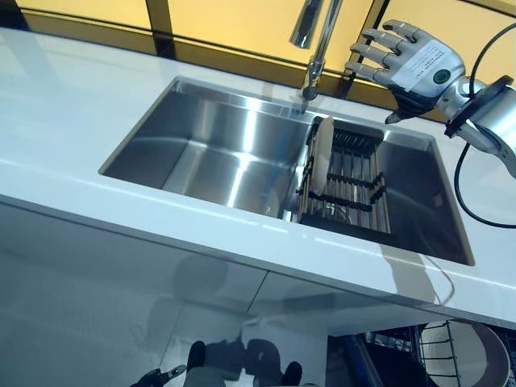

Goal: Take plates into dishwasher

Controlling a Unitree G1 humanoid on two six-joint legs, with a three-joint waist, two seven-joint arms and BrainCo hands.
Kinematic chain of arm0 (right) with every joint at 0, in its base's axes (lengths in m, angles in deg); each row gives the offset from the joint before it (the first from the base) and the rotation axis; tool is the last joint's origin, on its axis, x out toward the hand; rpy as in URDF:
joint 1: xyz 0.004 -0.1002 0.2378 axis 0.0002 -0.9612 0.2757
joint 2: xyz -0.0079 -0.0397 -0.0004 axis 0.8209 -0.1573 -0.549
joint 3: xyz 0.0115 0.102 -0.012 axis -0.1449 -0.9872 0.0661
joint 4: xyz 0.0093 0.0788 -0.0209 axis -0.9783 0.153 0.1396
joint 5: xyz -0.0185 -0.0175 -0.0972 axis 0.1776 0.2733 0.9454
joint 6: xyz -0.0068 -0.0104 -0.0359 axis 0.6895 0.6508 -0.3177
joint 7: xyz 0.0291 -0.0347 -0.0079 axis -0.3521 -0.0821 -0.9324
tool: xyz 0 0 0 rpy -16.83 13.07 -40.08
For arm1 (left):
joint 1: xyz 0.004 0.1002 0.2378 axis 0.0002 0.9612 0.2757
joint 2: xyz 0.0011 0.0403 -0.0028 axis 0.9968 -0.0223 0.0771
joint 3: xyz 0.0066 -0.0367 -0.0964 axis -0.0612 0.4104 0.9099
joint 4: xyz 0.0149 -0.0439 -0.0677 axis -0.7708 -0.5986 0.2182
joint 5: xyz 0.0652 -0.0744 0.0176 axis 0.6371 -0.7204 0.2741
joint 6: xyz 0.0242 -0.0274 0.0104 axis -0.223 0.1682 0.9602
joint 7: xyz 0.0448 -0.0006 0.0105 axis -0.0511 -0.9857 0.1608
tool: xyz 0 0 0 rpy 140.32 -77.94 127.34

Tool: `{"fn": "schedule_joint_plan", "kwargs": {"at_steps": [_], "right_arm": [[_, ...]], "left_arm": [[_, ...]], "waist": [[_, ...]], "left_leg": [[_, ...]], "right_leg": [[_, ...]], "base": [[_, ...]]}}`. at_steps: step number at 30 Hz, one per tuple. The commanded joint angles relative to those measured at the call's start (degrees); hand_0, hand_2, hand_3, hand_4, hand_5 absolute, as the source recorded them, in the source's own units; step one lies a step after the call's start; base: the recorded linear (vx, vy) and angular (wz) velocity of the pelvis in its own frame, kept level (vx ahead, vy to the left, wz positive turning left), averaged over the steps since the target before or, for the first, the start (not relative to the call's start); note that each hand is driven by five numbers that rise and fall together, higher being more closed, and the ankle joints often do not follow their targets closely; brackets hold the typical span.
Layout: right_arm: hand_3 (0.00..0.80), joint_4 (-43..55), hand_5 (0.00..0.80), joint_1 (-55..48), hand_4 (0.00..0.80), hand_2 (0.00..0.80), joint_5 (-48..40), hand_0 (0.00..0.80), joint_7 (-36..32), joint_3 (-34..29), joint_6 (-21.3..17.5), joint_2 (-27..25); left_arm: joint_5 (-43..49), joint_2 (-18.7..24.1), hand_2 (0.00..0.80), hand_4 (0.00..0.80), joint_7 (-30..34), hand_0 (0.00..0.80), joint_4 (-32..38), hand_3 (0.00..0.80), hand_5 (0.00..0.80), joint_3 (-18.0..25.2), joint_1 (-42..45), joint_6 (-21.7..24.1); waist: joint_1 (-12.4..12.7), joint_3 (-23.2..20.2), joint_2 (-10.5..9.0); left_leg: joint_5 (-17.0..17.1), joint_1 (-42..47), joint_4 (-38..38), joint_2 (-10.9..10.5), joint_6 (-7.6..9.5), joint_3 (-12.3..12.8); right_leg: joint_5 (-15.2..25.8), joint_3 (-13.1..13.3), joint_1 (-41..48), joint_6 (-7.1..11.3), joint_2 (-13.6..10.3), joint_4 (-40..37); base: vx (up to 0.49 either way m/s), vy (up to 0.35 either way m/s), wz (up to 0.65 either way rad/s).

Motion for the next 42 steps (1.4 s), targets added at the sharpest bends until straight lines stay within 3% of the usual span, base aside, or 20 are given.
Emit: {"fn": "schedule_joint_plan", "kwargs": {"at_steps": [1,18,37,38,40,42], "right_arm": [[0.0,0.17,0.0,10.71,0.0,0.0,2.41,0.0,-0.01,4.84,-0.48,-0.85],[0.0,0.22,0.0,11.87,0.0,0.0,7.54,0.0,-3.7,7.84,-2.41,1.81],[0.0,-1.42,0.0,9.83,0.0,0.0,11.56,0.0,-3.3,7.82,-4.51,3.14],[0.082,-1.2,0.082,9.89,0.082,0.082,11.84,0.082,-3.8,7.81,-4.61,3.51],[0.166,-1.12,0.166,9.98,0.166,0.166,12.07,0.166,-4.17,8.1,-4.52,3.97],[0.185,-1.32,0.185,10.12,0.185,0.185,12.01,0.185,-4.29,8.3,-4.62,4.2]], "left_arm": [[-1.68,2.03,0.0,0.0,-0.45,0.0,0.65,0.0,0.0,-1.06,-2.74,2.13],[-5.37,2.8,0.0,0.0,0.23,0.0,2.19,0.0,0.0,-0.06,-3.24,4.29],[-9.63,2.85,0.0,0.0,0.33,0.0,5.33,0.0,0.0,1.41,-2.83,6.83],[-10.05,2.73,0.0,0.0,0.33,0.0,5.33,0.0,0.0,1.52,-2.96,6.97],[-10.39,2.61,0.0,0.0,0.3,0.0,5.52,0.0,0.0,1.61,-2.96,7.05],[-10.57,2.64,0.0,0.0,0.5,0.0,5.53,0.0,0.0,1.69,-3.0,7.17]], "waist": [[1.04,1.78,-1.9],[1.76,4.95,-1.75],[2.24,7.13,-1.17],[2.28,7.26,-1.16],[2.36,7.39,-1.16],[2.41,7.44,-1.19]], "left_leg": [[-2.01,-0.33,-0.24,-1.31,2.84,-0.41],[-1.43,-3.16,-0.24,-1.53,2.96,-0.69],[-0.99,-4.67,-0.24,-1.36,2.87,-0.5],[-0.95,-4.88,-0.24,-1.37,2.82,-0.48],[-0.9,-5.03,-0.24,-1.42,2.79,-0.5],[-0.84,-5.17,-0.24,-1.42,2.76,-0.46]], "right_leg": [[-1.15,0.85,0.74,3.69,-2.32,0.03],[-0.87,1.12,-1.55,3.53,-2.12,0.03],[-0.59,1.1,-3.1,3.4,-2.11,0.03],[-0.57,1.06,-3.28,3.41,-2.11,0.03],[-0.57,1.02,-3.42,3.37,-2.08,0.03],[-0.57,0.93,-3.5,3.37,-2.08,0.03]], "base": [[0.0,0.0,0.0],[-0.02,0.004,0.03],[-0.011,0.004,0.0],[-0.045,0.014,0.0],[-0.02,0.007,0.0],[0.0,0.0,0.0]]}}
